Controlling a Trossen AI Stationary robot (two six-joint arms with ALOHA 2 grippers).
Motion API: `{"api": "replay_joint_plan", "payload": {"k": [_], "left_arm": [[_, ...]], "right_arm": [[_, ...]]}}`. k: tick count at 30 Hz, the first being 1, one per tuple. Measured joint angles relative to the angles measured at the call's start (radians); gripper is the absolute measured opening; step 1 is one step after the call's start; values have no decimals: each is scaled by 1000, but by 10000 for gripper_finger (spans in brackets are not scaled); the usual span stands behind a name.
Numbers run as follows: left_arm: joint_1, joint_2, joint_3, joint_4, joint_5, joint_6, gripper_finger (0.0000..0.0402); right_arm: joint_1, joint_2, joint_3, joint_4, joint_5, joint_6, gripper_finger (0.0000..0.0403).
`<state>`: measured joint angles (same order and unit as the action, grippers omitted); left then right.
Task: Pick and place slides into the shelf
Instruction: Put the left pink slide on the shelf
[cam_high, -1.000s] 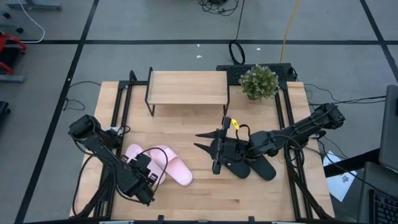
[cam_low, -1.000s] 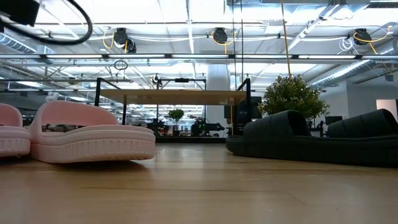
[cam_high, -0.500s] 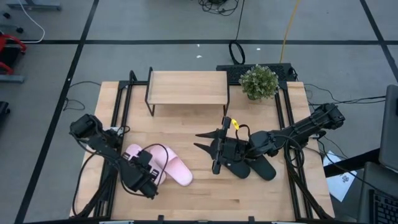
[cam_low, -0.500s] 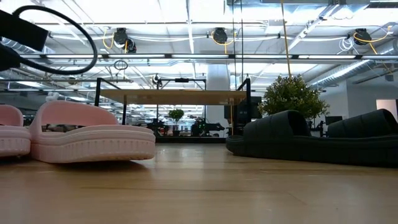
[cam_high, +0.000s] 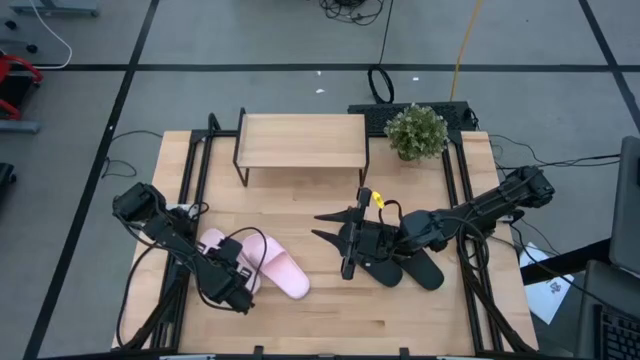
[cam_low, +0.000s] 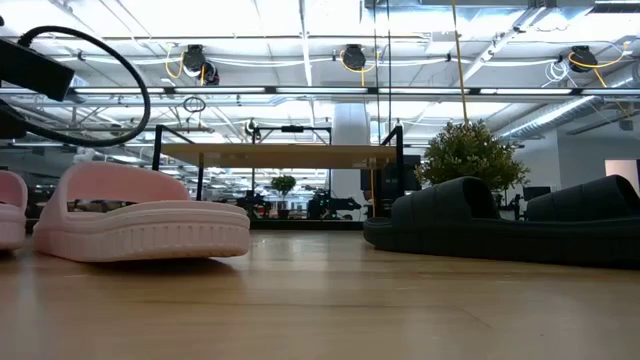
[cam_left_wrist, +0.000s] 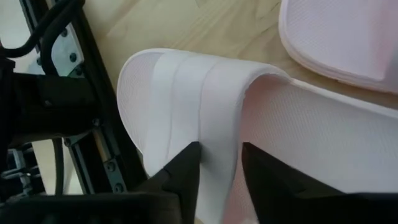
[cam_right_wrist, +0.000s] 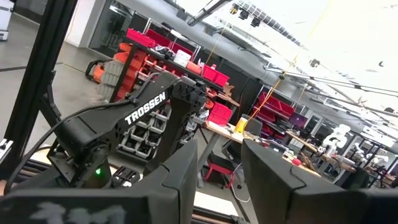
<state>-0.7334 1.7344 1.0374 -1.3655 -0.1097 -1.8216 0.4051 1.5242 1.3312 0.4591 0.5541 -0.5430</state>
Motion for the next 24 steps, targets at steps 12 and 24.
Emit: {"api": "replay_joint_plan", "payload": {"k": [12,24], "left_arm": [[-8,-7,172,-212,-8,78,3],[-66,-20,413,-208,-135,103,1]], "right_arm": [[-33,0,0,-73,0,57,116],[-41,0,0,-77,4,23,116]]}}
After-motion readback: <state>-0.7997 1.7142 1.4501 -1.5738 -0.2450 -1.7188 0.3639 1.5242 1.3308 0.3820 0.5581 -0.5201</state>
